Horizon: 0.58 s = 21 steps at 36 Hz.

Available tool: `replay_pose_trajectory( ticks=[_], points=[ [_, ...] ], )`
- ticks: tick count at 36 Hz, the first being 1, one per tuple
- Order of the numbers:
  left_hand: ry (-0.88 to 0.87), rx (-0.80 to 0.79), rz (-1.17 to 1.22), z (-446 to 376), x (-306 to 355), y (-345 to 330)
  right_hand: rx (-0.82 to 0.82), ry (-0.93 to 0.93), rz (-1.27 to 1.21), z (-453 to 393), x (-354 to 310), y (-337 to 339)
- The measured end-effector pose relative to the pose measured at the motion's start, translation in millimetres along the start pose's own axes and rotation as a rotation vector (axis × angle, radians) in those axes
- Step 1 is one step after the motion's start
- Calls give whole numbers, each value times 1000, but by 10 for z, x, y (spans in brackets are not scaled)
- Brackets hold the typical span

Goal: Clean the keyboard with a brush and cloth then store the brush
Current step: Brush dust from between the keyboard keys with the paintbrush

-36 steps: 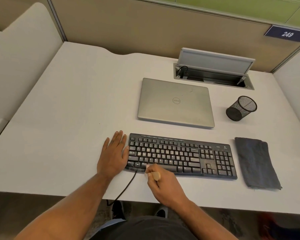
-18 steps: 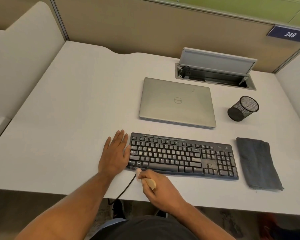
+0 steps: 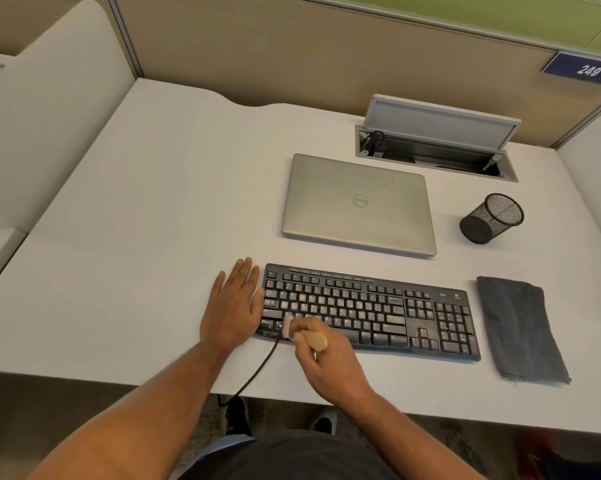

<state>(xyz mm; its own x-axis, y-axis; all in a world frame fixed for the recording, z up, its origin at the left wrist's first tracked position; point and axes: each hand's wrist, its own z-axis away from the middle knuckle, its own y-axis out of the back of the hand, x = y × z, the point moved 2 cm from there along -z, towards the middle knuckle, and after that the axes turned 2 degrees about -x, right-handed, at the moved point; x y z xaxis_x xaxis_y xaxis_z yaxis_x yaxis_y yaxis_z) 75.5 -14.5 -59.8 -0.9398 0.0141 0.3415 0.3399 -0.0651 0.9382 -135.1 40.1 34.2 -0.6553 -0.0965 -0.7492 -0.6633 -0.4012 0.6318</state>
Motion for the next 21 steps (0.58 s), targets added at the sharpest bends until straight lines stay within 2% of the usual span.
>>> replay_pose_trajectory(
  ticks=[8,10,14,21],
  points=[
    [-6,4,-1,5,-5,-14,-197,-147,-16,-201,-106,102],
    [-6,3,0,2,-4,-15,-184,-167,-76,-213,-100,123],
    [-1,6,-9,1,-8,-20,-40,-183,-192,-239,-71,178],
    [-5,14,6,0,-6,-22,-168,-193,-84,-212,-59,83]
  ],
)
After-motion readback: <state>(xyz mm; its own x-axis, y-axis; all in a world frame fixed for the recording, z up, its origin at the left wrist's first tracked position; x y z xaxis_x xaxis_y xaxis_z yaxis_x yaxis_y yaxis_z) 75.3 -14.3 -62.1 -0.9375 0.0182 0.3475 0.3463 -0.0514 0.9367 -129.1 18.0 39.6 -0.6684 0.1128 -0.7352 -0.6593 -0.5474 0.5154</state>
